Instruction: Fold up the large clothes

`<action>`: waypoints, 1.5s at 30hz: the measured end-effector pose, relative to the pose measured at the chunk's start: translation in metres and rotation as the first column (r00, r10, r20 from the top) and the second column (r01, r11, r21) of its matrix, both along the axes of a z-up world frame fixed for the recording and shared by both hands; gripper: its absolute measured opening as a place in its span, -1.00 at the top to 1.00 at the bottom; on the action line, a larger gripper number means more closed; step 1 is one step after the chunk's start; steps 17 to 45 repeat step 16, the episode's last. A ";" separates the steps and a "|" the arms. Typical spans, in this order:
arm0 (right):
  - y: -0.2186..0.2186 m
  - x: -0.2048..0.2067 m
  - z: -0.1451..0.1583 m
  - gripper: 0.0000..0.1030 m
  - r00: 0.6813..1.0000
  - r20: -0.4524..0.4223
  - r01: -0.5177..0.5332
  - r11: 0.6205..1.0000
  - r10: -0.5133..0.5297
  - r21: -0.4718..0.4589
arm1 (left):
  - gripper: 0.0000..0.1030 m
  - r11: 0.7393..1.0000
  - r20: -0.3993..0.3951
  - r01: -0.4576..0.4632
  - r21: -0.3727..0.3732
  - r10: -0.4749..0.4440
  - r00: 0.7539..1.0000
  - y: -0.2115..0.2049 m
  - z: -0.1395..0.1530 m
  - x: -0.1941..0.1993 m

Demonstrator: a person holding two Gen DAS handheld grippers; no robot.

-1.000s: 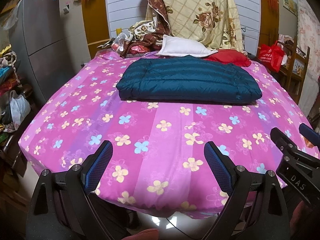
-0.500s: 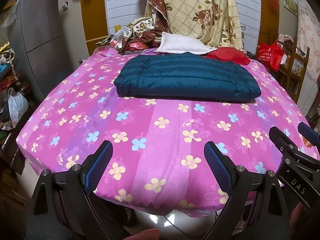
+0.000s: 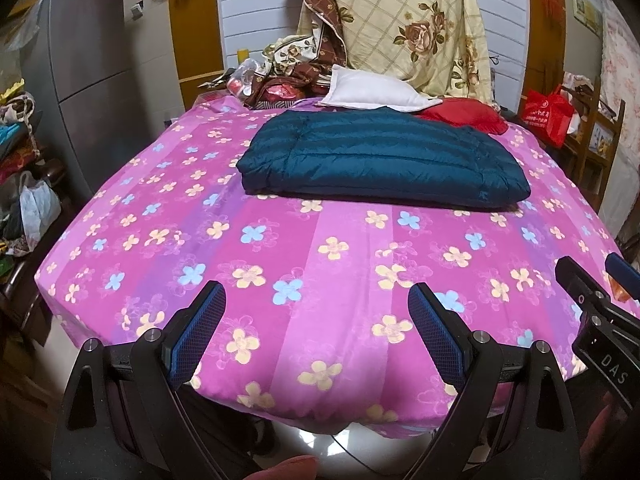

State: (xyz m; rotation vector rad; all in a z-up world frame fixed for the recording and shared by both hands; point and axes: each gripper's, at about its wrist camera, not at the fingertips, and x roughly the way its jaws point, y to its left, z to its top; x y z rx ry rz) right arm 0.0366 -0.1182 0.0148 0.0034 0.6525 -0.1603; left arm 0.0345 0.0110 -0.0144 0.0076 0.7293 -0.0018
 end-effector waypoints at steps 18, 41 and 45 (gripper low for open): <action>-0.004 0.001 -0.006 -0.60 1.000 -0.010 -0.011 1.000 0.011 0.015 | -0.80 1.000 -0.019 0.019 -0.010 -0.019 1.000 0.000 -0.004 0.004; -0.004 0.001 -0.006 -0.60 1.000 -0.010 -0.011 1.000 0.011 0.015 | -0.80 1.000 -0.019 0.019 -0.010 -0.019 1.000 0.000 -0.004 0.004; -0.004 0.001 -0.006 -0.60 1.000 -0.010 -0.011 1.000 0.011 0.015 | -0.80 1.000 -0.019 0.019 -0.010 -0.019 1.000 0.000 -0.004 0.004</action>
